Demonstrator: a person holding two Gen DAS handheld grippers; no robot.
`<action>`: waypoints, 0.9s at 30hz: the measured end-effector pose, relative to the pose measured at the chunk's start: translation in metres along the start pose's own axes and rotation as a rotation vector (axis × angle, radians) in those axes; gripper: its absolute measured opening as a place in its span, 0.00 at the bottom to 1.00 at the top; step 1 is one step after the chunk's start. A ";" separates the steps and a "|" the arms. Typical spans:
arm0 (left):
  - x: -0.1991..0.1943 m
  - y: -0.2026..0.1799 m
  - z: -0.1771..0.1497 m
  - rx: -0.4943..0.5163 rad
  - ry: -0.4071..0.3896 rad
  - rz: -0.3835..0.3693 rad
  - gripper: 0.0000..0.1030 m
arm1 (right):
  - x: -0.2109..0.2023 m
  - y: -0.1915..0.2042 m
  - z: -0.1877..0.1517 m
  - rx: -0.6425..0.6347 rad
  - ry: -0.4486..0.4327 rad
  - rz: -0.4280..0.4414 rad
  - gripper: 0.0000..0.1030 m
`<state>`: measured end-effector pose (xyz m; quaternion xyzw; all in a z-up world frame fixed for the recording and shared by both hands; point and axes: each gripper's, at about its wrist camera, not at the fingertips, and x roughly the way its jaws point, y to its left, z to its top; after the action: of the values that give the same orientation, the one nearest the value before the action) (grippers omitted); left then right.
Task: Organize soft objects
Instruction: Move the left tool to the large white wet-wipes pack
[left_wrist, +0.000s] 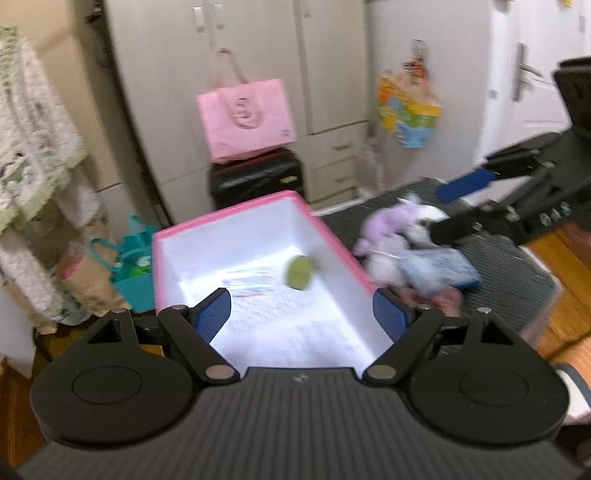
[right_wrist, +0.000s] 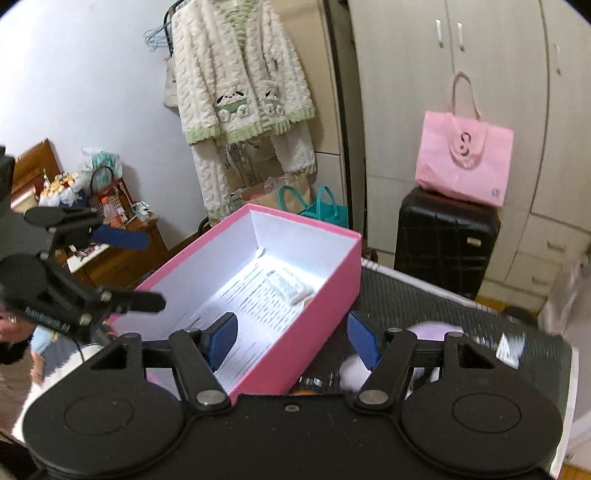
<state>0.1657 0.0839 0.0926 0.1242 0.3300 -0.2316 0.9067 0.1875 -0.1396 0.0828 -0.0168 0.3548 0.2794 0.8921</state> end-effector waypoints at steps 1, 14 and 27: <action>-0.003 -0.006 -0.002 0.007 0.005 -0.021 0.81 | -0.006 0.000 -0.004 0.005 -0.006 0.002 0.69; -0.012 -0.081 -0.031 0.130 0.014 -0.156 0.81 | -0.051 -0.012 -0.055 0.064 -0.040 0.046 0.69; 0.020 -0.125 -0.041 0.198 0.038 -0.194 0.76 | -0.053 -0.041 -0.098 0.101 -0.019 0.010 0.69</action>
<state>0.0939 -0.0145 0.0396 0.1850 0.3332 -0.3472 0.8568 0.1162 -0.2224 0.0364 0.0327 0.3598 0.2660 0.8937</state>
